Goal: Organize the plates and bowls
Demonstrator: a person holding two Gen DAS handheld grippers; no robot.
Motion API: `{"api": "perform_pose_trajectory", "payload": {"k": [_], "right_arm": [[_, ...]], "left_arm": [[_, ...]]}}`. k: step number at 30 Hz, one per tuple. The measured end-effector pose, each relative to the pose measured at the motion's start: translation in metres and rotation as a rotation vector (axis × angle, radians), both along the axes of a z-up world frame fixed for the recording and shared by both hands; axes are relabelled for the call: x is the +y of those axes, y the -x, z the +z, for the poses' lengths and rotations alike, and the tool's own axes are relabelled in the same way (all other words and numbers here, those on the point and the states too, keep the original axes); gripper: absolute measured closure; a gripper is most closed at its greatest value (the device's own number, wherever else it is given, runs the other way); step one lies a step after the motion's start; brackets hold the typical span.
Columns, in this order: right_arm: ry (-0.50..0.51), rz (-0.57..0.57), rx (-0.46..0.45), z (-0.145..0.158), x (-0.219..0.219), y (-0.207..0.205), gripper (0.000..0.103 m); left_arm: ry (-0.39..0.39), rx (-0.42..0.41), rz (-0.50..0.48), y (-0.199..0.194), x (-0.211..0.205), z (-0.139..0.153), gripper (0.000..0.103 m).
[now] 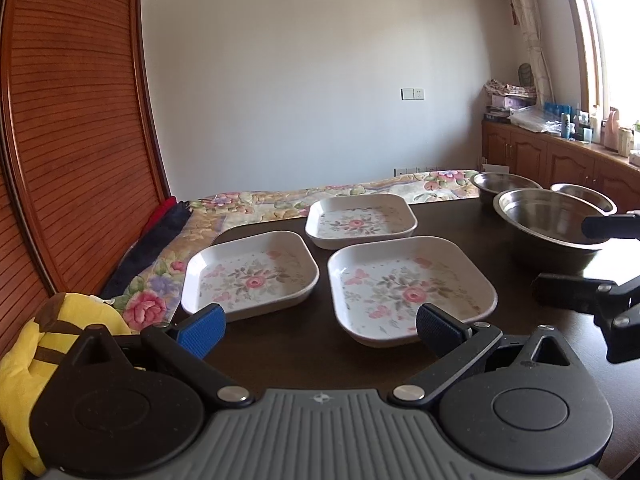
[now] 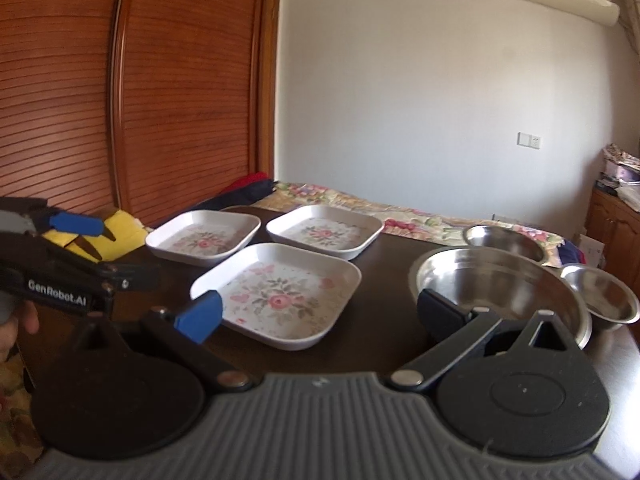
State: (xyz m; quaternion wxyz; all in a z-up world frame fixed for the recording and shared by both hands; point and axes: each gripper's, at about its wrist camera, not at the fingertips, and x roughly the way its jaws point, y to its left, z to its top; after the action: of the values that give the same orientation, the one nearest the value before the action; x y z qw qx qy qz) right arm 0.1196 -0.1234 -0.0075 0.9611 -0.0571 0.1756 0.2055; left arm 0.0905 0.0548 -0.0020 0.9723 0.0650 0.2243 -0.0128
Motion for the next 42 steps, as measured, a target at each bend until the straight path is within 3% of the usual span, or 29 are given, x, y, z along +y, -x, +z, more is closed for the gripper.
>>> {"api": "perform_pose_trajectory", "payload": {"k": [6, 11, 15, 17, 29, 33, 38, 42], "right_arm": [[0.018, 0.034, 0.050, -0.008, 0.010, -0.021, 0.000], [0.040, 0.050, 0.086, -0.017, 0.017, -0.037, 0.001], [0.041, 0.056, 0.114, -0.021, 0.018, -0.045, 0.014], [0.042, 0.057, 0.129, -0.023, 0.019, -0.049, 0.014], [0.050, 0.058, 0.142, -0.025, 0.024, -0.055, 0.029], [0.058, 0.058, 0.146, -0.027, 0.028, -0.057, 0.038], [0.078, 0.032, 0.143, -0.028, 0.031, -0.057, 0.043], [0.078, 0.005, 0.154, -0.030, 0.031, -0.059, 0.045]], "left_arm": [[0.029, 0.030, -0.023, -0.023, 0.012, -0.007, 0.001], [0.042, 0.031, -0.052, -0.039, 0.014, -0.011, 0.009], [0.056, 0.029, -0.079, -0.050, 0.014, -0.015, 0.012], [0.055, 0.034, -0.102, -0.055, 0.012, -0.017, 0.014], [0.112, 0.109, -0.151, -0.080, 0.010, -0.031, 0.049], [0.128, 0.126, -0.153, -0.083, 0.010, -0.033, 0.054], [0.137, 0.147, -0.155, -0.087, 0.011, -0.036, 0.065], [0.140, 0.164, -0.160, -0.090, 0.009, -0.038, 0.067]]}}
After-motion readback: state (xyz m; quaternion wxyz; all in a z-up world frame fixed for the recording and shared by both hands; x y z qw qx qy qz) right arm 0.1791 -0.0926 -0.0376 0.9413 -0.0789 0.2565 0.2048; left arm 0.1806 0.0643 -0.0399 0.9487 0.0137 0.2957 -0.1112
